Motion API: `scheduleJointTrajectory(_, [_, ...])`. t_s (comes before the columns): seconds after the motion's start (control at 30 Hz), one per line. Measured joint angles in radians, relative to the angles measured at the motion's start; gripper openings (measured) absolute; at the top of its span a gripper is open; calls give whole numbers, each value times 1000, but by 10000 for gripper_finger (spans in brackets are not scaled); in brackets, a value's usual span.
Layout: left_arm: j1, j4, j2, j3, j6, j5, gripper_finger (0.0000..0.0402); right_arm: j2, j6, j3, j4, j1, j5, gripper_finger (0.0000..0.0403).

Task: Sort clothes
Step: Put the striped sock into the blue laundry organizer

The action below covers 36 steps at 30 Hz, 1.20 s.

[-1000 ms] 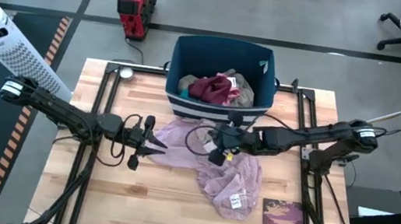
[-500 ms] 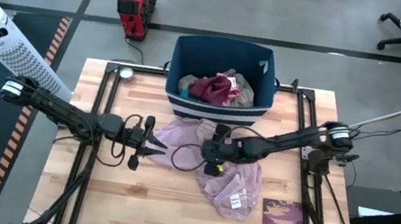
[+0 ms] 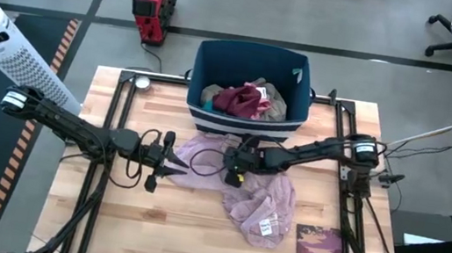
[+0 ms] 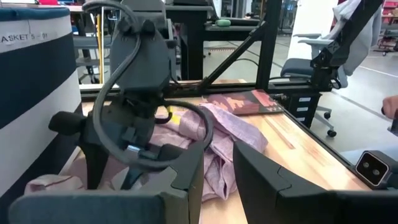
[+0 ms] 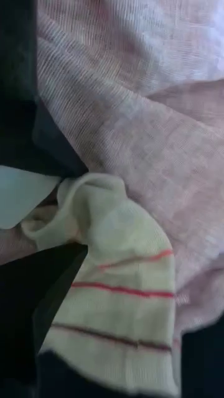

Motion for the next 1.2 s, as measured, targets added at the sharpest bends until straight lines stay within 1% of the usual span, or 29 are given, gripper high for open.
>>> scheduleJointTrajectory(0.07, [0, -2, 0, 0, -2, 0, 74, 6, 0, 0, 0, 0, -3, 114])
scheduleJointTrajectory(0.2, [0, -2, 0, 0, -2, 0, 74, -5, 9, 0, -7, 12, -5, 28])
scheduleJointTrajectory(0.27, [0, -3, 0, 0, -2, 0, 74, -27, 9, 0, -8, 24, -5, 10])
scheduleJointTrajectory(0.33, [0, -2, 0, 0, -2, 0, 74, -54, 19, 1, -9, 37, -6, 16])
scheduleJointTrajectory(0.47, [0, -1, 0, 0, -3, 0, 74, -121, 47, 4, -15, 58, -50, 25])
scheduleJointTrajectory(0.73, [0, 2, 0, 0, -6, 0, 74, -291, 30, 6, -11, 99, -49, 6])
scheduleJointTrajectory(0.8, [0, 2, 0, 0, -6, 0, 74, -338, 6, 12, -4, 103, -34, 7])
scheduleJointTrajectory(0.97, [0, 4, 0, 0, -6, 0, 74, -447, -76, 24, 29, 107, 60, 10])
scheduleJointTrajectory(1.03, [0, 3, 0, 0, -9, 0, 74, -486, -116, 31, 34, 107, 67, 9])
scheduleJointTrajectory(1.2, [0, 3, 0, 0, -11, 0, 74, -564, -236, 54, 110, 106, 99, 8])
